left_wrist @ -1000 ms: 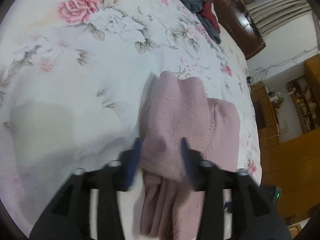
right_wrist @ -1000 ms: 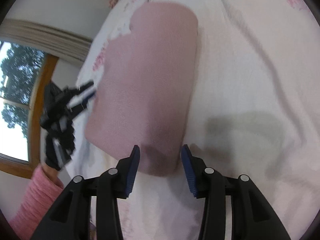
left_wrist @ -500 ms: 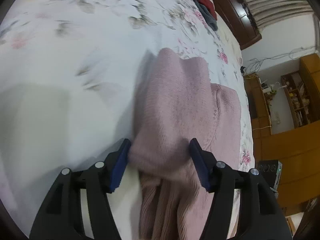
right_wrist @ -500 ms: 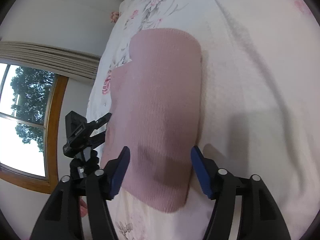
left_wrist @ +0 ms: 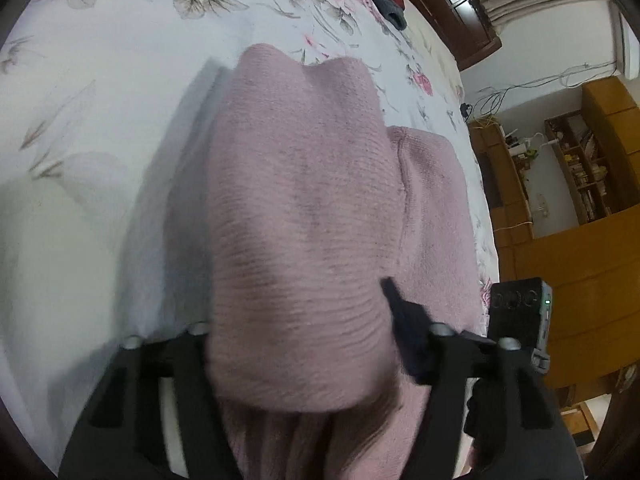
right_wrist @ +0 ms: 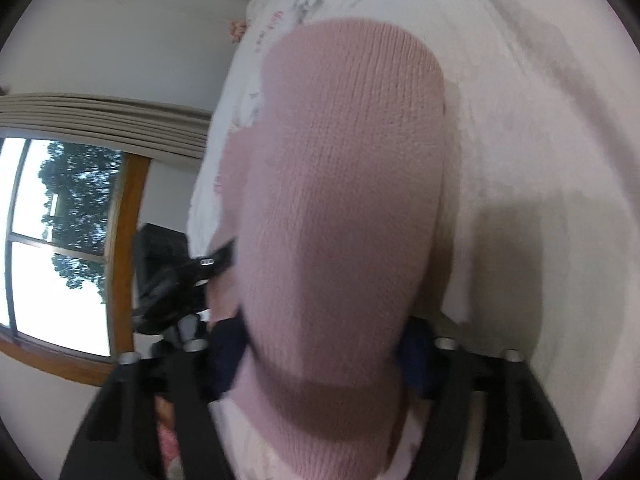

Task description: Fold small clothes

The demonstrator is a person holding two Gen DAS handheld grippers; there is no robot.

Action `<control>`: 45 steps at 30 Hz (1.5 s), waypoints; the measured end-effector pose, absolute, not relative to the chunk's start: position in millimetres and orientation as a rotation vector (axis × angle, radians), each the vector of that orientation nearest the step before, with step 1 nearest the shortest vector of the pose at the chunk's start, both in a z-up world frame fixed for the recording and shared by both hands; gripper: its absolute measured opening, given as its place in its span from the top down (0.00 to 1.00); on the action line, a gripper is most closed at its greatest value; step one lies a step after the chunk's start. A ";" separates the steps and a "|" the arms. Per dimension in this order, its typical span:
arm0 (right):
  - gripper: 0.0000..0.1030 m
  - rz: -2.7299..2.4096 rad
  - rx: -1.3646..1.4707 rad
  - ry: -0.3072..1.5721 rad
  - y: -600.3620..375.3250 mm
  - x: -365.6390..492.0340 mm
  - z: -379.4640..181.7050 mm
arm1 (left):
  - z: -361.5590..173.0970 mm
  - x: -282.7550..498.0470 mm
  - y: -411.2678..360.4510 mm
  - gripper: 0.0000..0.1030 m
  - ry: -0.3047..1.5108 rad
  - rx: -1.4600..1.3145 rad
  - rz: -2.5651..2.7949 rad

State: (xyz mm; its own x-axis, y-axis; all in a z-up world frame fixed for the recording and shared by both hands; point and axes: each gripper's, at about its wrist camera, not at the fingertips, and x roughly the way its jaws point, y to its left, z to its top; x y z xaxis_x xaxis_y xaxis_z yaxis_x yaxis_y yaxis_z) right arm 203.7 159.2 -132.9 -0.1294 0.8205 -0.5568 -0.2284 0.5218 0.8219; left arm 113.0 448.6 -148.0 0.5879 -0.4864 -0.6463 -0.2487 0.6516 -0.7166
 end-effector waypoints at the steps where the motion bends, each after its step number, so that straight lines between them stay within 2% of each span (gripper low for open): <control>1: 0.50 0.995 0.540 1.415 157.4 200.8 -125.8 | -145.1 109.0 445.7 0.57 0.941 -0.890 -0.160; 6: 0.53 1.034 0.493 1.376 139.9 186.3 -83.3 | -125.3 87.3 414.9 0.60 0.851 -0.981 -0.233; 11: 0.53 1.045 0.451 1.336 82.3 165.1 -36.7 | -100.0 55.9 358.8 0.61 0.812 -1.008 -0.338; 15: 0.53 1.024 0.458 1.355 25.2 135.0 -21.1 | -90.6 26.8 301.3 0.60 0.816 -0.998 -0.389; 21: 0.53 0.921 0.399 1.429 -27.5 86.3 -41.0 | -124.0 -6.5 240.5 0.60 0.939 -0.952 -0.375; 27: 0.53 0.815 0.393 1.444 -48.1 52.1 -84.0 | -151.7 -20.2 233.1 0.55 0.961 -0.886 -0.297; 29: 0.50 0.800 0.402 1.431 -47.9 49.6 -91.4 | -154.6 -18.5 231.5 0.52 0.978 -0.873 -0.285; 33: 0.42 0.792 0.433 1.452 -51.1 40.1 -97.3 | -141.1 -20.2 234.5 0.51 1.015 -0.862 -0.258; 39: 0.41 0.799 0.435 1.489 -58.6 30.1 -95.9 | -101.0 -59.2 227.9 0.51 0.980 -0.690 -0.132; 42: 0.51 0.800 0.379 1.488 -55.1 20.5 -89.1 | -85.3 -79.8 214.3 0.51 0.955 -0.624 -0.132; 45: 0.52 0.793 0.329 1.474 -55.0 8.2 -78.4 | -75.0 -90.1 193.8 0.51 0.946 -0.567 -0.171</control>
